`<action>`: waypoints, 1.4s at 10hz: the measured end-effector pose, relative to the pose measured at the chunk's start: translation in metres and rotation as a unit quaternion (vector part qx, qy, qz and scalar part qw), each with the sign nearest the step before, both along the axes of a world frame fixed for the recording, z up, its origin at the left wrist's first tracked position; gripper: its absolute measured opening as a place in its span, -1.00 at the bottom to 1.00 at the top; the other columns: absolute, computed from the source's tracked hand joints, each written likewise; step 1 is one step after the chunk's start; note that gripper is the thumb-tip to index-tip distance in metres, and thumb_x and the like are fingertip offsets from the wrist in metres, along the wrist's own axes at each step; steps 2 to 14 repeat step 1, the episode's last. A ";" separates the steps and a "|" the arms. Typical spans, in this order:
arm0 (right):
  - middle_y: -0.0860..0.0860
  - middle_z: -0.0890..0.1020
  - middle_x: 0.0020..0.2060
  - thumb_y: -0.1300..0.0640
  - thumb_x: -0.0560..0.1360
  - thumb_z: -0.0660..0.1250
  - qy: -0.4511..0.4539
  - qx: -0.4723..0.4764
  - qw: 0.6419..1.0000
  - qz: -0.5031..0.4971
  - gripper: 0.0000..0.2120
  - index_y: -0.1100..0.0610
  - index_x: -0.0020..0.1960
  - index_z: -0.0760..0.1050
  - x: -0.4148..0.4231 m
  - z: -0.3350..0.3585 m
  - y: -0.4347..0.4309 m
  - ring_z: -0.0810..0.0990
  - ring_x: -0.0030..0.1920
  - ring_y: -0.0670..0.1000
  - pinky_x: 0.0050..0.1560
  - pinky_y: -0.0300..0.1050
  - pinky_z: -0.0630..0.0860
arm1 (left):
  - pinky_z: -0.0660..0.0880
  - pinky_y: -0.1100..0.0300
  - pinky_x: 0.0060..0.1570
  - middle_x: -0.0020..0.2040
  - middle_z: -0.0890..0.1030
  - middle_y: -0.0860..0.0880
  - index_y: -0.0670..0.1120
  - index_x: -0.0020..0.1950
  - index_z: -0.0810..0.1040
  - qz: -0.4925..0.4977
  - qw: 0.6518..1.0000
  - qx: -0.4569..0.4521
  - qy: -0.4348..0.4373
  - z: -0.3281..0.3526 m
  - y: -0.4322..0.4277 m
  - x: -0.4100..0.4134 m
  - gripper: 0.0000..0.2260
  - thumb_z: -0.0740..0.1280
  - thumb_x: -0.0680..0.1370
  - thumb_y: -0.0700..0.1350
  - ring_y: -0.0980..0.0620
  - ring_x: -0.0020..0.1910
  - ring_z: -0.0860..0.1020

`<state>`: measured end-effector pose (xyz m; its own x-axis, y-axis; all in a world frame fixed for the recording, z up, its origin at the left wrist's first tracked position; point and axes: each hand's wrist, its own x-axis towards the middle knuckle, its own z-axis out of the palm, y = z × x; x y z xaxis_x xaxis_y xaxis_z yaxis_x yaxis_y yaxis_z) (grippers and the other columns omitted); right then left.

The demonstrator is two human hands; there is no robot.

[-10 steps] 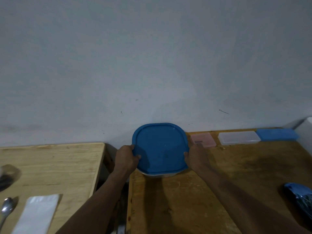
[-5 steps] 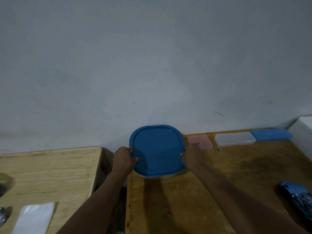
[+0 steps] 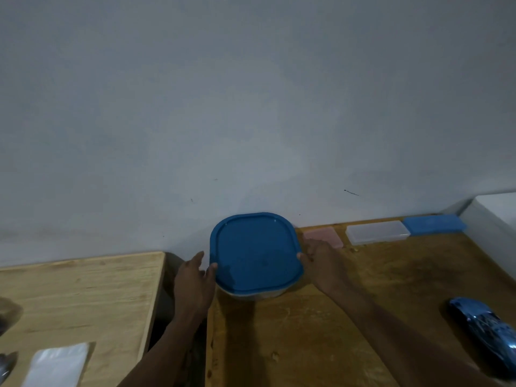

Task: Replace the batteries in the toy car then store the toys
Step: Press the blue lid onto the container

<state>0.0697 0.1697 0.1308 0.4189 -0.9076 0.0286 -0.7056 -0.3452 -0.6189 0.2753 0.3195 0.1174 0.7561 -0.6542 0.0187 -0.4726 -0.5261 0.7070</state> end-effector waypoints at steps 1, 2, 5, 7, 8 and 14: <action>-0.09 0.62 -0.02 0.10 0.53 0.32 -0.071 -0.052 0.996 -0.015 -0.77 0.04 0.18 0.54 -0.024 0.038 0.019 0.56 -0.11 -0.21 -0.19 -0.44 0.47 | 0.51 0.06 0.01 0.02 0.61 0.00 -0.03 0.27 0.51 0.003 0.999 -0.054 -0.005 -0.002 0.033 -0.030 -0.72 0.30 0.57 -0.07 0.00 0.02 0.57; -0.09 0.62 -0.02 0.10 0.53 0.32 -0.071 -0.052 0.996 -0.015 -0.77 0.04 0.18 0.54 -0.024 0.038 0.019 0.56 -0.11 -0.21 -0.19 -0.44 0.47 | 0.51 0.06 0.01 0.02 0.61 0.00 -0.03 0.27 0.51 0.003 0.999 -0.054 -0.005 -0.002 0.033 -0.030 -0.72 0.30 0.57 -0.07 0.00 0.02 0.57; -0.09 0.62 -0.02 0.10 0.53 0.32 -0.071 -0.052 0.996 -0.015 -0.77 0.04 0.18 0.54 -0.024 0.038 0.019 0.56 -0.11 -0.21 -0.19 -0.44 0.47 | 0.51 0.06 0.01 0.02 0.61 0.00 -0.03 0.27 0.51 0.003 0.999 -0.054 -0.005 -0.002 0.033 -0.030 -0.72 0.30 0.57 -0.07 0.00 0.02 0.57; -0.09 0.62 -0.02 0.10 0.53 0.32 -0.071 -0.052 0.996 -0.015 -0.77 0.04 0.18 0.54 -0.024 0.038 0.019 0.56 -0.11 -0.21 -0.19 -0.44 0.47 | 0.51 0.06 0.01 0.02 0.61 0.00 -0.03 0.27 0.51 0.003 0.999 -0.054 -0.005 -0.002 0.033 -0.030 -0.72 0.30 0.57 -0.07 0.00 0.02 0.57; -0.09 0.62 -0.02 0.10 0.53 0.32 -0.071 -0.052 0.996 -0.015 -0.77 0.04 0.18 0.54 -0.024 0.038 0.019 0.56 -0.11 -0.21 -0.19 -0.44 0.47 | 0.51 0.06 0.01 0.02 0.61 0.00 -0.03 0.27 0.51 0.003 0.999 -0.054 -0.005 -0.002 0.033 -0.030 -0.72 0.30 0.57 -0.07 0.00 0.02 0.57; -0.09 0.62 -0.02 0.10 0.53 0.32 -0.071 -0.052 0.996 -0.015 -0.77 0.04 0.18 0.54 -0.024 0.038 0.019 0.56 -0.11 -0.21 -0.19 -0.44 0.47 | 0.51 0.06 0.01 0.02 0.61 0.00 -0.03 0.27 0.51 0.003 0.999 -0.054 -0.005 -0.002 0.033 -0.030 -0.72 0.30 0.57 -0.07 0.00 0.02 0.57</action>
